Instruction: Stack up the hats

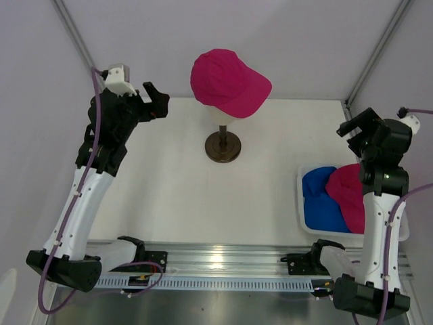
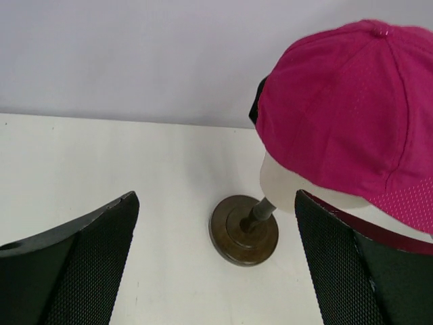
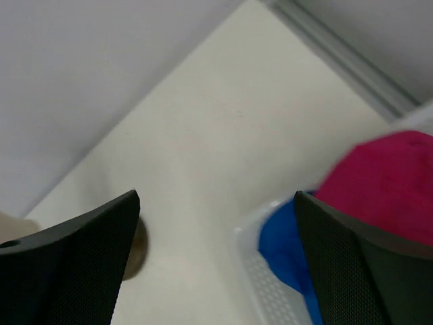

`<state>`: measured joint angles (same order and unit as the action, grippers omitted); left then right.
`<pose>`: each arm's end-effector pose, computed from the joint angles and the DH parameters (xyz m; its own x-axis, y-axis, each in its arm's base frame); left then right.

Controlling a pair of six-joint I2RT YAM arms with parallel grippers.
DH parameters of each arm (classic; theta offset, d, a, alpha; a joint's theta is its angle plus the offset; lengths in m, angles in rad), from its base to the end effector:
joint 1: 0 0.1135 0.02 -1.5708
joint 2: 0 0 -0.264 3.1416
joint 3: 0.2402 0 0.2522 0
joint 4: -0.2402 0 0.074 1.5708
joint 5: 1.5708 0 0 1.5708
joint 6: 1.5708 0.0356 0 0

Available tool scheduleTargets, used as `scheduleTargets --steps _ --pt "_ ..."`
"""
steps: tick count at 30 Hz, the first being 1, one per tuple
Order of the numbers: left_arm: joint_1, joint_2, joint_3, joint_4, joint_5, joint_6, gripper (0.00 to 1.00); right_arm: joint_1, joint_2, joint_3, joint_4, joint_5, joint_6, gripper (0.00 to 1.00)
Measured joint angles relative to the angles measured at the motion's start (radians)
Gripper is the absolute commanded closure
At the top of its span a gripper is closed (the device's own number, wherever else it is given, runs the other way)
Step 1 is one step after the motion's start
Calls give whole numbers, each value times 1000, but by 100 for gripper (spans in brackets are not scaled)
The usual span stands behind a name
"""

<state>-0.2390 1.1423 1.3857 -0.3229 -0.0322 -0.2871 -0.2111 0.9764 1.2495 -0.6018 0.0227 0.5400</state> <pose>0.2362 -0.0564 0.4622 -0.1322 -0.2591 -0.9568 0.1752 0.9439 -0.2798 0.1911 -0.0418 0.4207 -0.1522 0.5583 -0.8156 0.3600 0.7998 0.4803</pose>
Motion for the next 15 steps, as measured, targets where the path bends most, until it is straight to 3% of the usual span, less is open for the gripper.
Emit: scheduleTargets --steps 7,15 --pt "0 -117 -96 -89 12 13 0 -117 -101 -54 -245 225 -47 0" --pt "0 -262 -264 -120 40 46 1 -270 -63 -256 -295 178 -20 1"
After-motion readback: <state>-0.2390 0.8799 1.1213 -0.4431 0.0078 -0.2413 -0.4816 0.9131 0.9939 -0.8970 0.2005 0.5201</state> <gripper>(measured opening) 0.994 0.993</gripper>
